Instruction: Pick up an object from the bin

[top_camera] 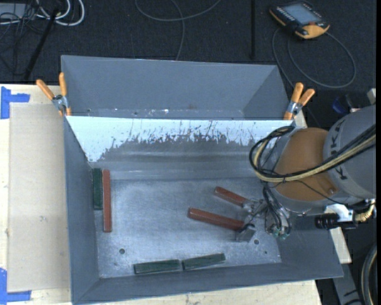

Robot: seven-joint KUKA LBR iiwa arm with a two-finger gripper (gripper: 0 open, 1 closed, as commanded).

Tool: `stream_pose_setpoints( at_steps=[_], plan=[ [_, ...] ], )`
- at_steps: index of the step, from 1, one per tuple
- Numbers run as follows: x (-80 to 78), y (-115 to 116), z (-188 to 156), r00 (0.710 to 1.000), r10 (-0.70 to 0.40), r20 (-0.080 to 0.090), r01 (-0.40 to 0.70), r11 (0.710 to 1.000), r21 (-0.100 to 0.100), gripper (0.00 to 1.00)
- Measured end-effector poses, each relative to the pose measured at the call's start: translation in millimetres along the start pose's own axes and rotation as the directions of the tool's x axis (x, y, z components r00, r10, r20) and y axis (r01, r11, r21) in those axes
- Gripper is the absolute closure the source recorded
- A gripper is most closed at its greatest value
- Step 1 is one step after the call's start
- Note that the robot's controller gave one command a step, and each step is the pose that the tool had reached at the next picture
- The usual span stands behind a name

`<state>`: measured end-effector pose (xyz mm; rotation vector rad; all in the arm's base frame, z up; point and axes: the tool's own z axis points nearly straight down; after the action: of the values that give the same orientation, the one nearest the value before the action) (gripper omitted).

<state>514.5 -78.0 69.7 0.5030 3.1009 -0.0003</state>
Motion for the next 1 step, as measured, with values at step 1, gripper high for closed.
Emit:
stream_pose_setpoints(
  at_steps=[1],
  plan=[
    [0.0, 0.0, 0.0, 1.0, 0.0, 0.0, 0.0, 1.0, 0.0, 1.0]
  ],
)
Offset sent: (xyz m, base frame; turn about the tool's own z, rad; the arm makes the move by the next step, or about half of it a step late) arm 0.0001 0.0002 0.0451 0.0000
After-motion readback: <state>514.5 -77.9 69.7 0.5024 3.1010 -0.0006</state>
